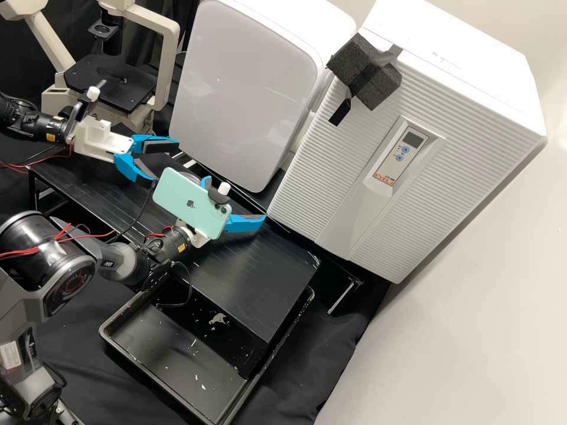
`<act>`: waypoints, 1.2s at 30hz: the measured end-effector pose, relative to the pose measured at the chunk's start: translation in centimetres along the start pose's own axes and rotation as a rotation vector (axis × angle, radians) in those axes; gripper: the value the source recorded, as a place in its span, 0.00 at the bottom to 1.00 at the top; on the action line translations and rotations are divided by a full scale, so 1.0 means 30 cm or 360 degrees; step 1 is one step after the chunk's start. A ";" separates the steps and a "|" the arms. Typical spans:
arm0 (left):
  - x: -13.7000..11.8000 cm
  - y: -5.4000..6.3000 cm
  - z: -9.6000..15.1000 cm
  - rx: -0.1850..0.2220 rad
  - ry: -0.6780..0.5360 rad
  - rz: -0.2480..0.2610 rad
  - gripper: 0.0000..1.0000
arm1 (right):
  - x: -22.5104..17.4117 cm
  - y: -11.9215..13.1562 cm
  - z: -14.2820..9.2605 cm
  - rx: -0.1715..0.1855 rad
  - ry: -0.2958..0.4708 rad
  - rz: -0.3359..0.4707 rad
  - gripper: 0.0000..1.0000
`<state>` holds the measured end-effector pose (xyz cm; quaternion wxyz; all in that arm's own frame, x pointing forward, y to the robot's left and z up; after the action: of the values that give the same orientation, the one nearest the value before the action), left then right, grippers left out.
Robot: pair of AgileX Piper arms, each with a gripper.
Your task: Place the petri dish on the bench
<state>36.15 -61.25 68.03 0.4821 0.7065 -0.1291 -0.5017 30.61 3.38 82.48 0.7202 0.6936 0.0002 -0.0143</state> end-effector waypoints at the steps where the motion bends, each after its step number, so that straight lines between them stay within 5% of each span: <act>1: 0.004 0.004 -0.005 0.0014 0.0021 -0.0014 1.00 | 0.000 0.000 0.000 0.0000 0.0000 0.0000 1.00; 10: 0.018 -0.015 -0.007 0.0065 0.0033 -0.0109 1.00 | 0.000 0.000 0.000 0.0000 0.0000 0.0000 1.00; 20: 0.043 -0.089 -0.014 0.0023 -0.0001 -0.0218 1.00 | 0.000 0.000 0.000 0.0000 0.0000 0.0000 1.00; 36: 0.065 -0.071 -0.033 0.0078 0.0048 -0.0259 1.00 | 0.000 0.000 0.000 0.0000 0.0000 0.0000 1.00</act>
<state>37.25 -60.93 65.19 0.4242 0.7339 -0.0761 -0.5251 30.61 3.38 82.48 0.7202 0.6936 0.0002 -0.0143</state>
